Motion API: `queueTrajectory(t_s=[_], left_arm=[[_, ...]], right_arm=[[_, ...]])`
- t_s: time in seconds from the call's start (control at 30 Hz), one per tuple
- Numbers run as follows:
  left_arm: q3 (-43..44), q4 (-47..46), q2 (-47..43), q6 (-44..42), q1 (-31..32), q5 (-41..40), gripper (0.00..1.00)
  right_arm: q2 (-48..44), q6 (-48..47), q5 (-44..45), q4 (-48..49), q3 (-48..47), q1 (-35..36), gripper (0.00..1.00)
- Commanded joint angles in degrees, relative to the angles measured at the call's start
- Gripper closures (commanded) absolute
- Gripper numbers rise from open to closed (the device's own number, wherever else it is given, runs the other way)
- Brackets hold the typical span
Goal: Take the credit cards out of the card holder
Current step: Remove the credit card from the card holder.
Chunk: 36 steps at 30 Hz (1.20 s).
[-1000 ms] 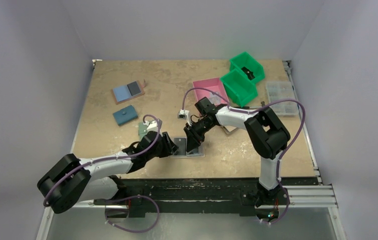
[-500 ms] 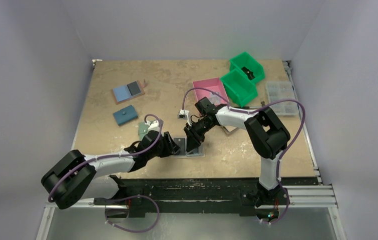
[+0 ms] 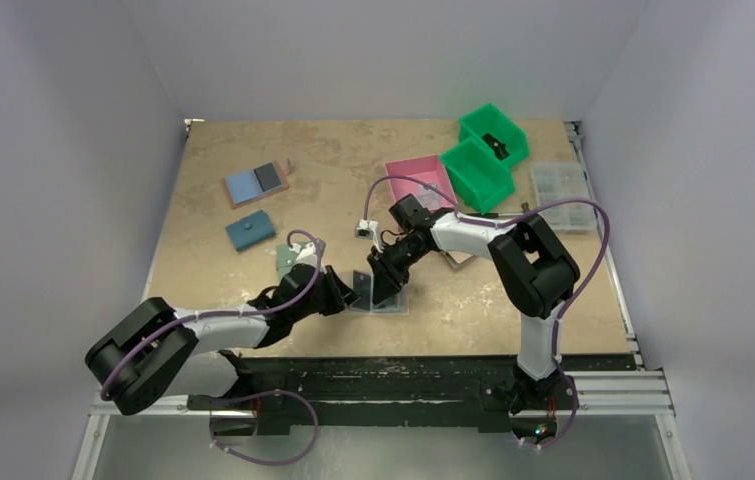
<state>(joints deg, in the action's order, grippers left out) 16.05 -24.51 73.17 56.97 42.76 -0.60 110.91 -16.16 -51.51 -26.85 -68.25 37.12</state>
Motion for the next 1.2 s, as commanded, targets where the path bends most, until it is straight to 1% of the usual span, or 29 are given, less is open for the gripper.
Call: queueTrajectory(t_s=[0.0, 0.27, 0.5, 0.67, 0.9, 1.17], left_arm=[[-1.96, -5.82, 0.21, 0.58, -0.55, 0.34, 1.0], [-9.18, -21.27, -3.47, 0.78, -1.18, 3.89, 1.0], [-13.02, -36.57, -3.72, 3.9, -1.28, 6.34, 1.0], [-13.68, -42.94, -3.49, 5.78, -1.28, 7.52, 1.0], [-13.61, -49.72, -2.11, 7.64, -1.27, 8.11, 1.0], [-14.55, -56.09, 0.32, 8.83, -1.27, 7.94, 1.0]], right_arm=[[-1.61, -1.44, -0.61, -1.19, -2.11, 0.23, 0.67], [-3.51, -2.49, -3.4, -2.15, -2.34, -1.17, 0.66], [-5.71, -1.33, -8.11, -2.53, -2.34, -3.53, 0.66], [-8.07, 0.07, -10.92, -2.34, -2.11, -5.29, 0.65], [-8.43, 1.85, -13.21, -1.98, -1.72, -6.35, 0.64], [-8.33, 8.3, -16.6, 3.16, 0.77, -8.31, 0.62]])
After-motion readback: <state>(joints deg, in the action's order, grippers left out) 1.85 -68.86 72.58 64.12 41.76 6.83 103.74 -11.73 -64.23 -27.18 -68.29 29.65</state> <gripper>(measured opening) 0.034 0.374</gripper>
